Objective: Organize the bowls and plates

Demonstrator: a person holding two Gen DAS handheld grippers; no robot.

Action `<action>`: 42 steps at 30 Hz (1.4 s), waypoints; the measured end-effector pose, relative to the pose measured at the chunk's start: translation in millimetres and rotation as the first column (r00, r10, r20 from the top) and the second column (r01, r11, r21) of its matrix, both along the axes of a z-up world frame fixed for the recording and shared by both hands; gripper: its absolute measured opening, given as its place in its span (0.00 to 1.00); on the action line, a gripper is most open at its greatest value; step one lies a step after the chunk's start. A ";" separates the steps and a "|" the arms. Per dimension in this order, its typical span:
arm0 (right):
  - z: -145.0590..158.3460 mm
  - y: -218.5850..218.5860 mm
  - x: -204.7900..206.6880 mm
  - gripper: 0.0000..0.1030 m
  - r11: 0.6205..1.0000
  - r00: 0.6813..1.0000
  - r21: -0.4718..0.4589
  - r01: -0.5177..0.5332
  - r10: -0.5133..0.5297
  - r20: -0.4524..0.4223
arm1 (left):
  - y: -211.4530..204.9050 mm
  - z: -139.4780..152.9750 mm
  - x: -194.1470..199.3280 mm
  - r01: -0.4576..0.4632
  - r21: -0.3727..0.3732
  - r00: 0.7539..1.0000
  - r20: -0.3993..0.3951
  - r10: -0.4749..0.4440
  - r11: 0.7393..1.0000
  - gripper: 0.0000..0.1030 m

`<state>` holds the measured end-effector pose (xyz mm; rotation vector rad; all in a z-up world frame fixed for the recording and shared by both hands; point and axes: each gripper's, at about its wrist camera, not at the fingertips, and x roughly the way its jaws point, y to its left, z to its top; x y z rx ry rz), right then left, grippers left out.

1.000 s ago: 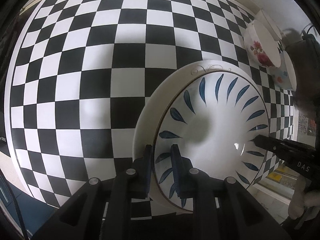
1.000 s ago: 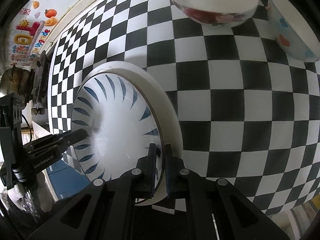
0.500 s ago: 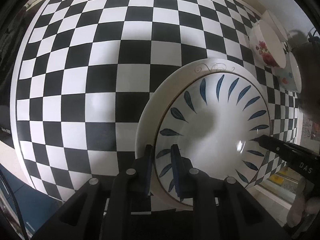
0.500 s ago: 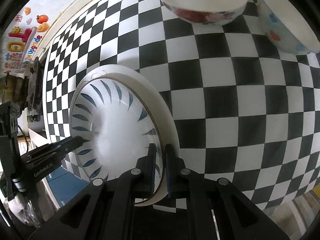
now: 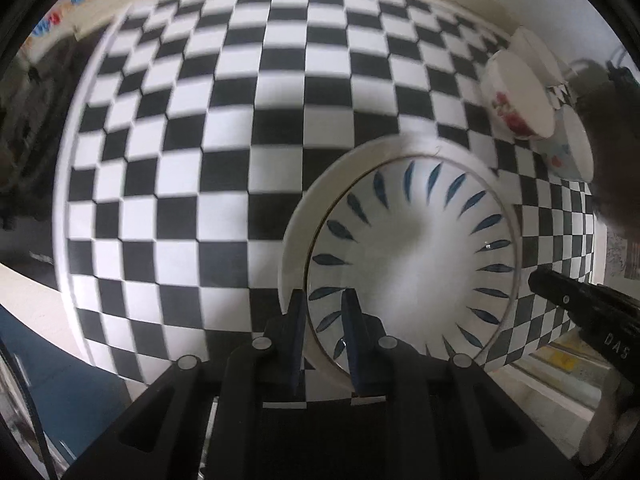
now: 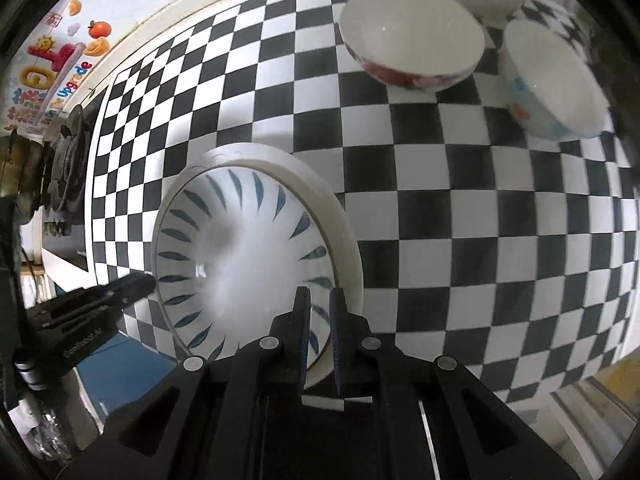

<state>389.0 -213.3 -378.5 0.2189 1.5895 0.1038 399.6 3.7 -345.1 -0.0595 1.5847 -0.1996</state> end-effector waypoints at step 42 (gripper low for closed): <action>167.9 16.2 -59.0 0.22 0.999 0.982 -0.020 0.034 -0.029 0.188 | -3.0 148.7 -29.5 0.102 -0.066 0.977 0.193 -0.088 0.993 0.16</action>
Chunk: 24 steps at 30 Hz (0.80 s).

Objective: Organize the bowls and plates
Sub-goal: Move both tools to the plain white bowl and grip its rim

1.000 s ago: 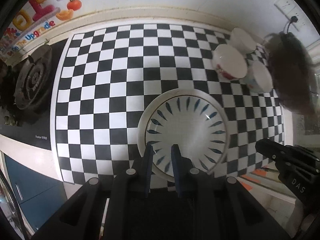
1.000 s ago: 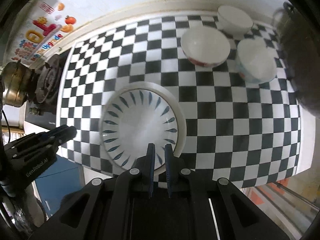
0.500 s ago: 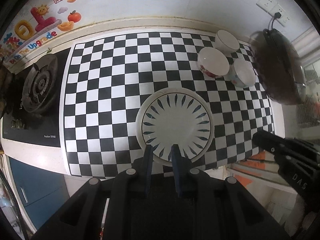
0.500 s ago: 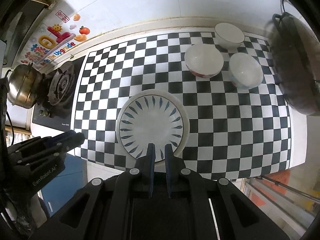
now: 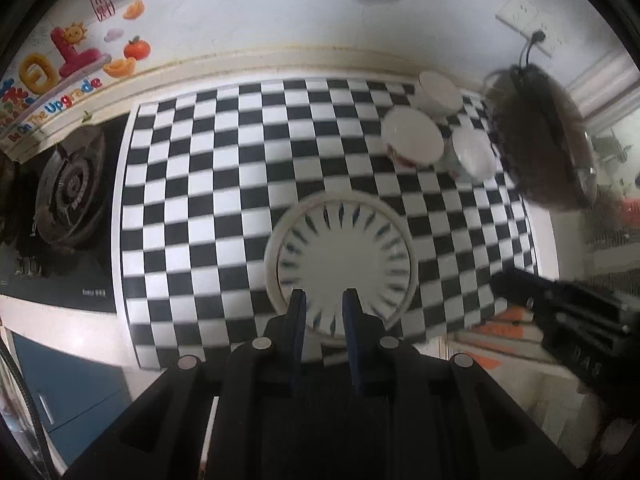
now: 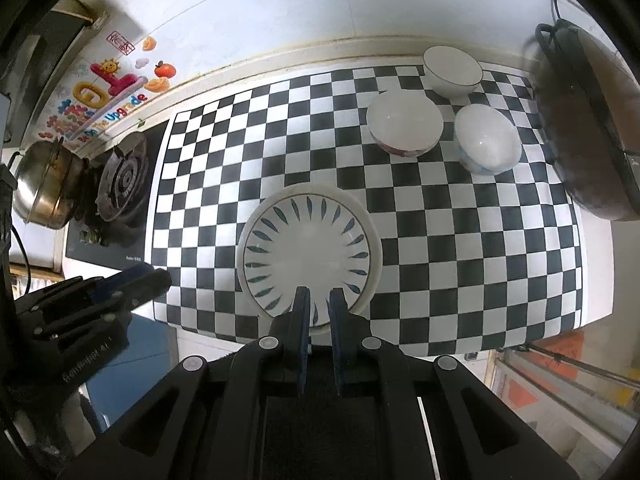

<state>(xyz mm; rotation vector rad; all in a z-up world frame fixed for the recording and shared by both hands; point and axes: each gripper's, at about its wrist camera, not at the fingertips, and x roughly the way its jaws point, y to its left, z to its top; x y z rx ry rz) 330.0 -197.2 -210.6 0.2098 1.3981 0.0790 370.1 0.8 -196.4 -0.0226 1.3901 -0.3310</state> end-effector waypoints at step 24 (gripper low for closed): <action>-133.9 -183.2 251.0 0.54 0.997 0.994 0.071 -0.033 0.040 -0.105 | -137.7 -170.4 188.7 -0.252 -0.122 0.938 -0.276 0.211 0.960 0.31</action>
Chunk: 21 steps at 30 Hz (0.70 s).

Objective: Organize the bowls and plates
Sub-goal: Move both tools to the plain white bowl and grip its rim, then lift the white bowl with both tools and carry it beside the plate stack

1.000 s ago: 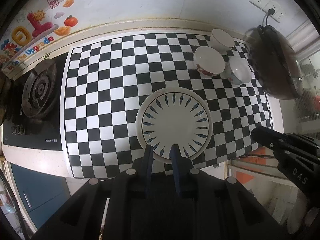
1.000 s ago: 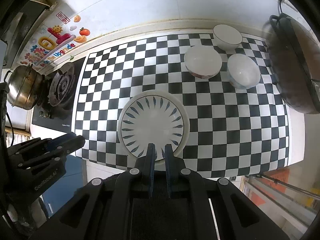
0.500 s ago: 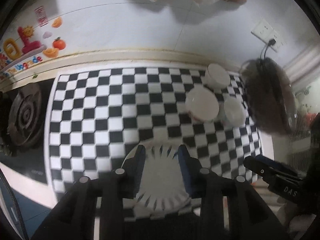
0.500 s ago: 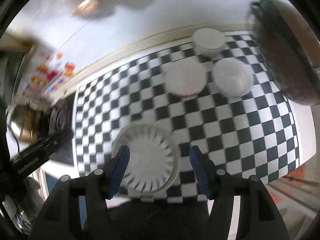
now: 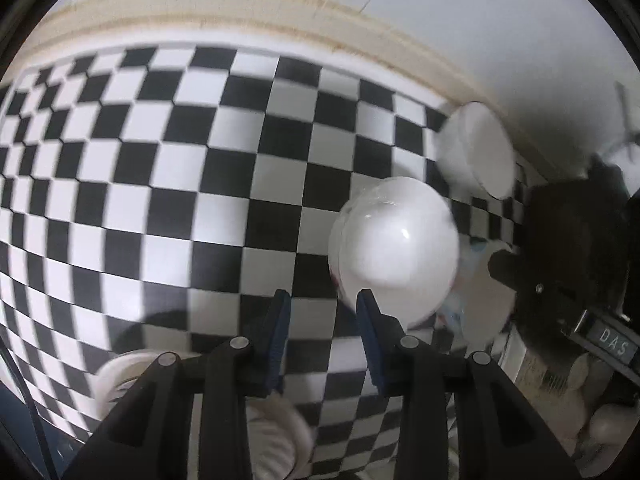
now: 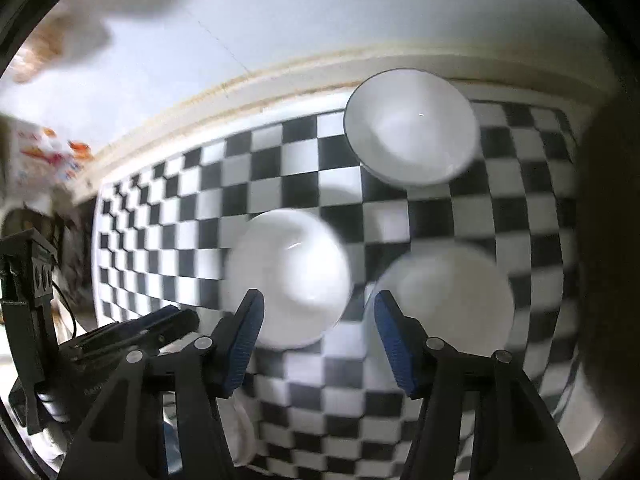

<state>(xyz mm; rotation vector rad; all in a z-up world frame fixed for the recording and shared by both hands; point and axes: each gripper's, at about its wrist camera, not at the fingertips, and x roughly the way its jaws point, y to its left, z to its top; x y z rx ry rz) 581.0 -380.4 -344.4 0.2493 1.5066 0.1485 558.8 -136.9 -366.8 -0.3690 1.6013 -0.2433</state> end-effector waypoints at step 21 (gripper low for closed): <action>-97.7 18.9 39.6 0.08 0.983 0.966 -0.016 -0.185 0.179 -0.187 | -32.2 -22.2 17.2 -0.026 0.015 1.000 -0.008 0.026 1.000 0.16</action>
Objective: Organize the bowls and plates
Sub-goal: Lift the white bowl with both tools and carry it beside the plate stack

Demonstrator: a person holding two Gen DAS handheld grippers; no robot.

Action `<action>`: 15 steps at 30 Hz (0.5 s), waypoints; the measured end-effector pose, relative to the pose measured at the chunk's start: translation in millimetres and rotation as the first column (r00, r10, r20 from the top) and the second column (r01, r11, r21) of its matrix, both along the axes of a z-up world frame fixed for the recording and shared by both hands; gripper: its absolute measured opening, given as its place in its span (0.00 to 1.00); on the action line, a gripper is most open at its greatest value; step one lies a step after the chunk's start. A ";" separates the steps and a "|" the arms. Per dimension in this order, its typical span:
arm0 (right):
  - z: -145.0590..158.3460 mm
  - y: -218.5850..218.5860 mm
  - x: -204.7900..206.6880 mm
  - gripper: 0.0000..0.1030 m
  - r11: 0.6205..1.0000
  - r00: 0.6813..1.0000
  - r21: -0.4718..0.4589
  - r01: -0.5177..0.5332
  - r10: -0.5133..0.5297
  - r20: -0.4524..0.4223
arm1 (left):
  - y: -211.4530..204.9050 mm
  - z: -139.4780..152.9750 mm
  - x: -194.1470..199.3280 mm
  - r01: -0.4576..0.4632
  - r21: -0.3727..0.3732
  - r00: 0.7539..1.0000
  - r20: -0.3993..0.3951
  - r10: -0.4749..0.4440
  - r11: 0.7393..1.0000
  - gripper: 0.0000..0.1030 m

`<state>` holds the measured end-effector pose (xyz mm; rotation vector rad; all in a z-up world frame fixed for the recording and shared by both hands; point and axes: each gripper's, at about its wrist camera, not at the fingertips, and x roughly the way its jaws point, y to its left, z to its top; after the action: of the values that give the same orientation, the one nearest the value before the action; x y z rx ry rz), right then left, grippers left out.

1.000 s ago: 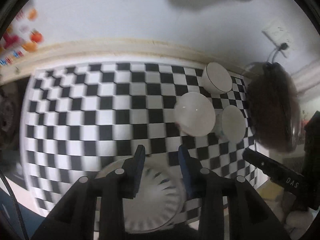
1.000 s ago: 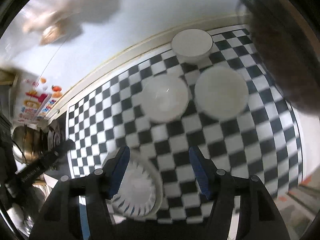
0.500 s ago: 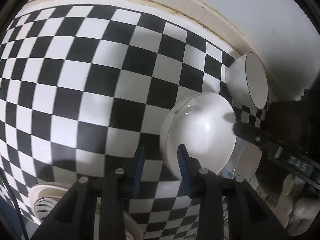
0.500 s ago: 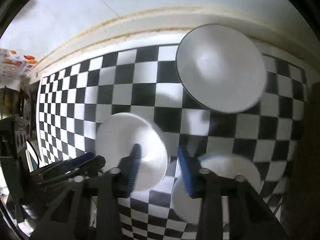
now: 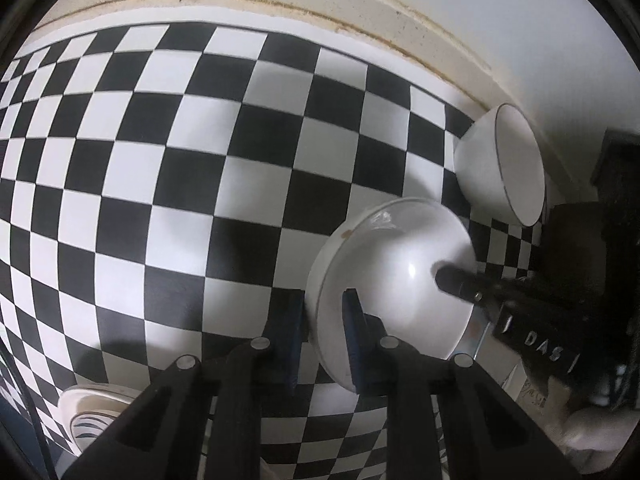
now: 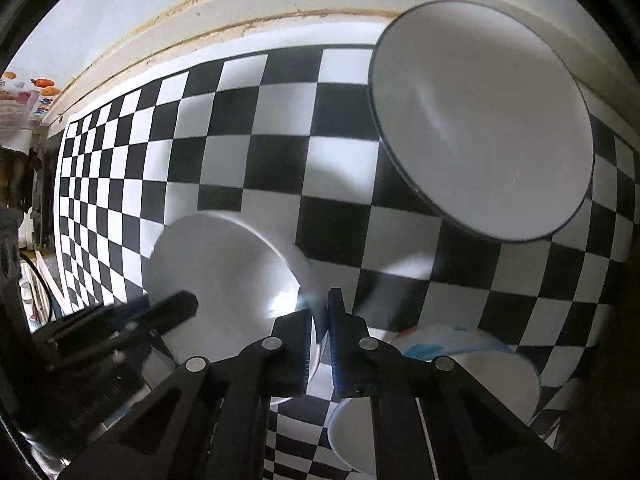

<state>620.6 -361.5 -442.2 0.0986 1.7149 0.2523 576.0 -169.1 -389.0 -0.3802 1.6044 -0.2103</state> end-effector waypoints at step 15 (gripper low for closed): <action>34.8 -2.8 -34.9 0.07 0.996 0.996 0.052 0.074 -0.077 0.052 | 0.3 40.7 -2.8 0.079 0.039 0.993 0.088 -0.082 0.996 0.16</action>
<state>585.7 -364.3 -407.4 0.1911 1.6479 0.2395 573.2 -168.8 -348.3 -0.2753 1.5348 -0.2568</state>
